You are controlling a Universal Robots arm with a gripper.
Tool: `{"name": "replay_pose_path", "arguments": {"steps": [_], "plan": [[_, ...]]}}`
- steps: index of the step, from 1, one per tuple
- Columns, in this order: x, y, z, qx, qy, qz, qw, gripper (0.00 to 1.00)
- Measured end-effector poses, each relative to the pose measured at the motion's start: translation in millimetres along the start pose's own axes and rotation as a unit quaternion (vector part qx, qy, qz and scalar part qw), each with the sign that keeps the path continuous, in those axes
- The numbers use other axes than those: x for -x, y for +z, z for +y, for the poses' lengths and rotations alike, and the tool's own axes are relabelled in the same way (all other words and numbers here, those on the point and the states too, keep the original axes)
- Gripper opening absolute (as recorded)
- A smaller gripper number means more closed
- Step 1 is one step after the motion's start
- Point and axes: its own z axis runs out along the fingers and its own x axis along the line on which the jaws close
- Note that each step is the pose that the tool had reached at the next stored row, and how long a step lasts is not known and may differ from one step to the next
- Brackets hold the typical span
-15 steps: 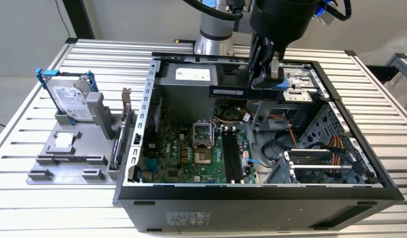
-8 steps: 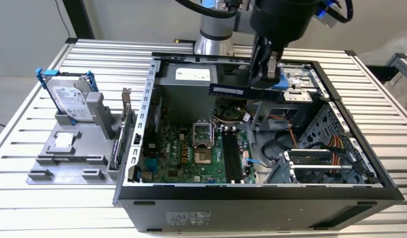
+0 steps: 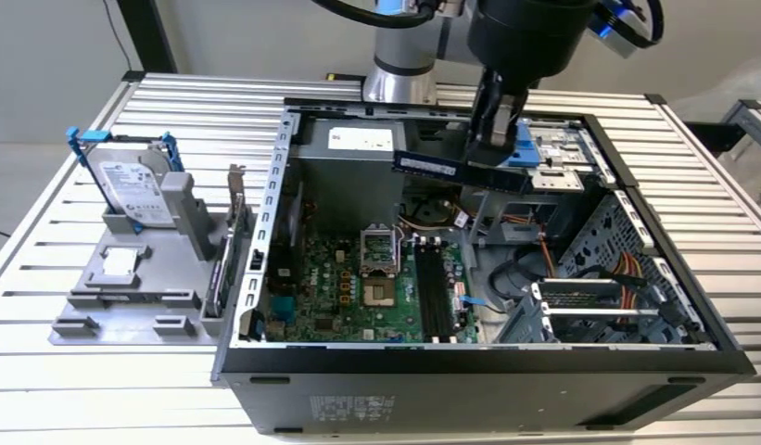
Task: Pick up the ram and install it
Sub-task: 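Insert the ram into the slot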
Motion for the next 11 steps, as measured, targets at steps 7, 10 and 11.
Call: {"name": "replay_pose_path", "arguments": {"steps": [7, 10, 11], "plan": [[0.0, 0.0, 0.0, -0.0011, 0.034, -0.0007, 0.9994, 0.00], [0.0, 0.0, 0.0, -0.0013, 0.043, -0.0009, 0.9991, 0.00], [0.0, 0.0, 0.0, -0.0014, 0.043, -0.0009, 0.9991, 0.00]]}}
